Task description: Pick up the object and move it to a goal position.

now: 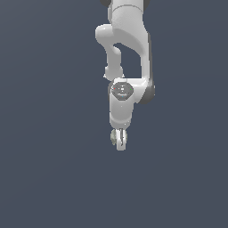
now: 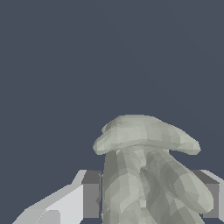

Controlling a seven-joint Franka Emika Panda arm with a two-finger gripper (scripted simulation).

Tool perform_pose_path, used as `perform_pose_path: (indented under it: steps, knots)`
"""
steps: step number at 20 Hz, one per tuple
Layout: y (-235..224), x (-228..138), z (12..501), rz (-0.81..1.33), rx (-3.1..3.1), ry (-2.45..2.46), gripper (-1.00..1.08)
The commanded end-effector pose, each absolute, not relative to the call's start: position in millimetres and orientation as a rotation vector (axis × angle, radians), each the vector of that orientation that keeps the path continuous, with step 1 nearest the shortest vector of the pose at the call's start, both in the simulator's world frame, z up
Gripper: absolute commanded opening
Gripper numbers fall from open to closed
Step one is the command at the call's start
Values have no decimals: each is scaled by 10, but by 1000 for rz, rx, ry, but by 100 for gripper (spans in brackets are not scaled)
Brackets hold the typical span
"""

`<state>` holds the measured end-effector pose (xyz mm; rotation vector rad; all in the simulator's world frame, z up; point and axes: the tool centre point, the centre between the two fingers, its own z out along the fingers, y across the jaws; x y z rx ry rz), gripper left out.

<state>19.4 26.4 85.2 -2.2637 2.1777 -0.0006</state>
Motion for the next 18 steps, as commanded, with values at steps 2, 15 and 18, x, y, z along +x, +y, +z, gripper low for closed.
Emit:
perform_pose_path:
  steps: [2, 15, 18]
  knots:
    - [265, 194, 850, 0, -2264, 2178, -100]
    - [165, 9, 1208, 1, -2263, 2177, -100]
    - [113, -86, 1397, 2, -2263, 2177, -100]
